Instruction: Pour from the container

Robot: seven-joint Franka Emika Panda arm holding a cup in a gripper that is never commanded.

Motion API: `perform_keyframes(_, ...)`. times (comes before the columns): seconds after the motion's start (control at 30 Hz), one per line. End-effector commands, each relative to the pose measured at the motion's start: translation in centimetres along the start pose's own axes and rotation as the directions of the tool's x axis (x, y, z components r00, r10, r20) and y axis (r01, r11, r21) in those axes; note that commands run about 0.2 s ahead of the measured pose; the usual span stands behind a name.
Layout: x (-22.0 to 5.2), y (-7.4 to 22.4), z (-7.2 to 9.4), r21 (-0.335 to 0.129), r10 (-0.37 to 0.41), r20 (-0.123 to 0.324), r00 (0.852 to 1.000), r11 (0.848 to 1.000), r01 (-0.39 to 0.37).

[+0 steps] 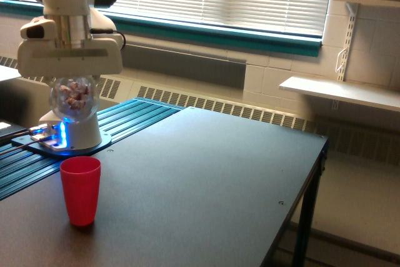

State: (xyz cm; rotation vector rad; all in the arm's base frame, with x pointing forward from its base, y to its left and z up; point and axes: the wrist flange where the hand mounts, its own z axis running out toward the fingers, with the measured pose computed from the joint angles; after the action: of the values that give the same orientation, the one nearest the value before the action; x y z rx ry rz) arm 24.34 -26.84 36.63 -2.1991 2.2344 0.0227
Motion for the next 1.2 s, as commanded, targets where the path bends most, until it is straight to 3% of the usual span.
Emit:
perform_keyframes(0.03,-0.8,0.2,0.8,-0.066,-0.024,-0.006,1.000,0.998,0.024)
perform_keyframes(0.37,-1.1,-0.4,1.7,-0.128,-0.018,-0.013,1.000,0.992,0.016)
perform_keyframes(0.6,-1.3,-1.0,2.5,-0.196,-0.022,-0.023,0.999,0.981,0.017)
perform_keyframes(1.2,-1.6,-3.0,3.4,-0.250,-0.009,0.010,1.000,0.968,0.011)
